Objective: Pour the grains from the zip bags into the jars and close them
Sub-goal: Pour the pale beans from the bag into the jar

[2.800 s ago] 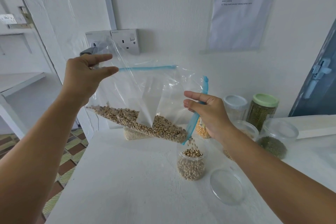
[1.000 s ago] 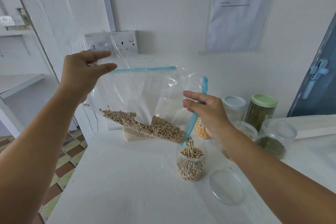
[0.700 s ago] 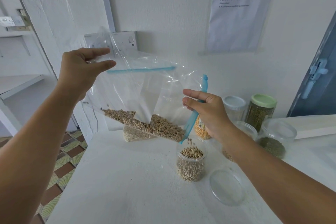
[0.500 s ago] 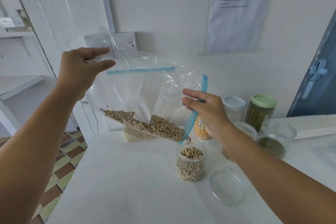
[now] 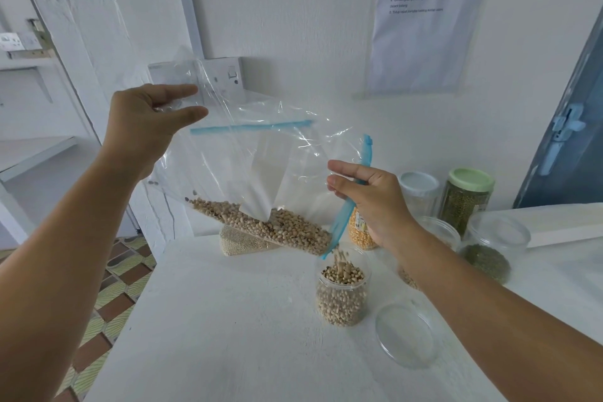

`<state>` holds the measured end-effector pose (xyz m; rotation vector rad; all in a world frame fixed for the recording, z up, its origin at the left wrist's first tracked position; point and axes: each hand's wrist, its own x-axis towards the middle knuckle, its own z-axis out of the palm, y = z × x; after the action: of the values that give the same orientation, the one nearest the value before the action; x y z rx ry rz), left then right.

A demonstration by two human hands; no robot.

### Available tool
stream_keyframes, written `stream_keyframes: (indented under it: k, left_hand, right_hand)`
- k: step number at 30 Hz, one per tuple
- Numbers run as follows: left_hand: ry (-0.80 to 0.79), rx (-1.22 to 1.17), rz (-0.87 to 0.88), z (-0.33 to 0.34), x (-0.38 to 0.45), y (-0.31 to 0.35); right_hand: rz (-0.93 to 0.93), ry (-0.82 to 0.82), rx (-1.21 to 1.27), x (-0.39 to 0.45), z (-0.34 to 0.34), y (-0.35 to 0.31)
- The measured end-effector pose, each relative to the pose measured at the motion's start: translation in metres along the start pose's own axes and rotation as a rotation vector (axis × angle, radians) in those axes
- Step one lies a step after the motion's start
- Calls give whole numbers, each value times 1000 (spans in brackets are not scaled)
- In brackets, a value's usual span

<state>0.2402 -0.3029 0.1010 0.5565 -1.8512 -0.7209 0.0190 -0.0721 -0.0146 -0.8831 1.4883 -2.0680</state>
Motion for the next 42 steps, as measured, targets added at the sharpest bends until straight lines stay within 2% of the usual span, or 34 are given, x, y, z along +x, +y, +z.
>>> stream_keyframes:
  k: [42]
  left_hand:
    - [1,-25,40,1,5,2]
  right_hand:
    - [-8,-8,21,-1,0,-1]
